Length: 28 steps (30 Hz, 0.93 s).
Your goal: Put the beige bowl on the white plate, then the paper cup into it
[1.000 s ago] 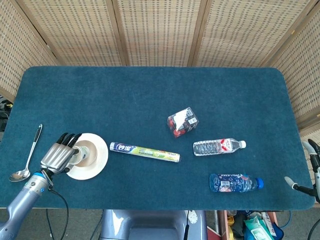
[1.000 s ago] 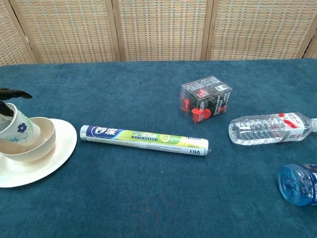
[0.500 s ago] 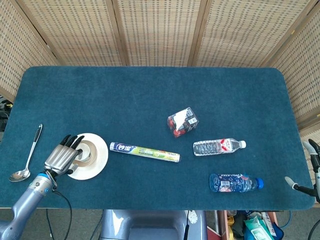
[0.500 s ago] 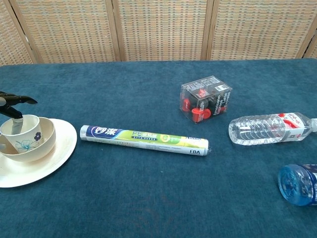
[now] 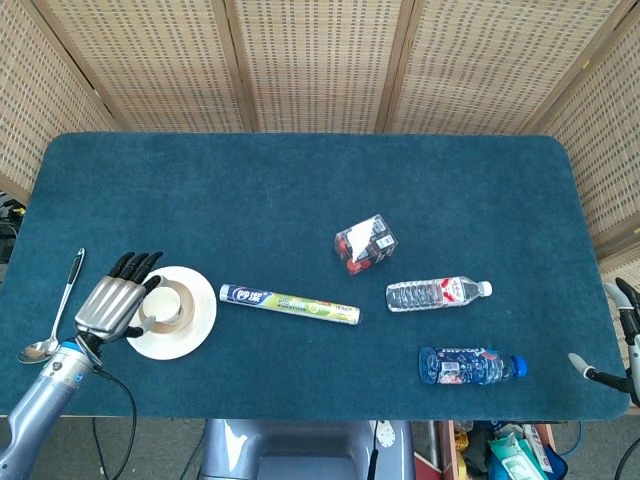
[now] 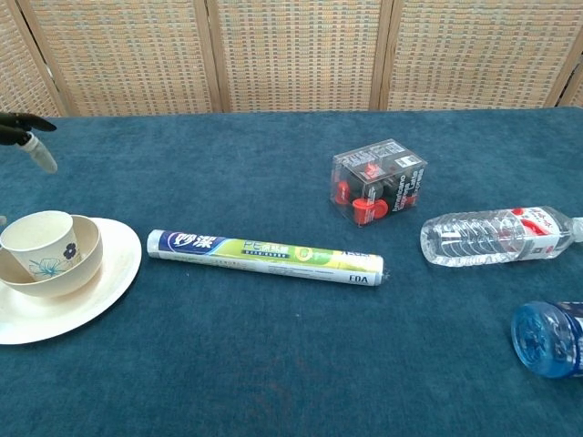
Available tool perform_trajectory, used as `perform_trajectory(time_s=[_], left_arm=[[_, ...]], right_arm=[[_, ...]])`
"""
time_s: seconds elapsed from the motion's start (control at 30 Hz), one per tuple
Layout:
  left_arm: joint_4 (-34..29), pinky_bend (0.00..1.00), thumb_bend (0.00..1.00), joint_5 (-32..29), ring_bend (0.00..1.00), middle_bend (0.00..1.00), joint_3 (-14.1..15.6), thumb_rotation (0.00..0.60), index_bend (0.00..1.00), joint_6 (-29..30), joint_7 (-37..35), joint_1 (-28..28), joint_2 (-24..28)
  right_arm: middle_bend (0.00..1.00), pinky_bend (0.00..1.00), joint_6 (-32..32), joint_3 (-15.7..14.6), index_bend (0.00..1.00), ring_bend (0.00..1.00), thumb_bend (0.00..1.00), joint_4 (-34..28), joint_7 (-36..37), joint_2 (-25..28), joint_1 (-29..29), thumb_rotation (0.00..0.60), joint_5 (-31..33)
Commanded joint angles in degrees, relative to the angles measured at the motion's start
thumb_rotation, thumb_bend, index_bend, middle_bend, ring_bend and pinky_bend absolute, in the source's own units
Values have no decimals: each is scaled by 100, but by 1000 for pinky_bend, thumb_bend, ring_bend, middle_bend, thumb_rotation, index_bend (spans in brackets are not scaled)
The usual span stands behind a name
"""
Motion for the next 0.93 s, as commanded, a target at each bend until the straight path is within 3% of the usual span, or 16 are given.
perform_trajectory(time_s=[0.03, 0.13, 0.3, 0.57, 0.93], left_arm=[[-285, 0, 282, 520, 0, 0, -90, 600, 84, 497, -475, 233, 272], [-353, 0, 256, 939, 0, 0, -51, 600, 3, 932, -758, 471, 271], [-138, 0, 234, 1597, 0, 0, 261, 600, 0, 1813, -777, 1097, -188], [502, 0, 233, 2126, 0, 0, 453, 600, 0, 2929, -505, 1843, -848], [1187, 0, 233, 2284, 0, 0, 564, 600, 0, 3142, -962, 2248, -1012]], right_arm=[[0, 0, 9, 1, 9, 0, 142, 3, 0, -4, -1, 600, -6], [0, 0, 19, -6, 9, 0, 142, 1, -8, -7, 2, 600, -30], [0, 0, 154, 9, 9, 0, 142, 57, -66, -73, -3, 600, -127], [0, 0, 142, -19, 9, 0, 142, 53, -249, -138, 30, 600, -192], [0, 0, 93, -29, 9, 0, 142, -37, -518, -175, 69, 600, -182]])
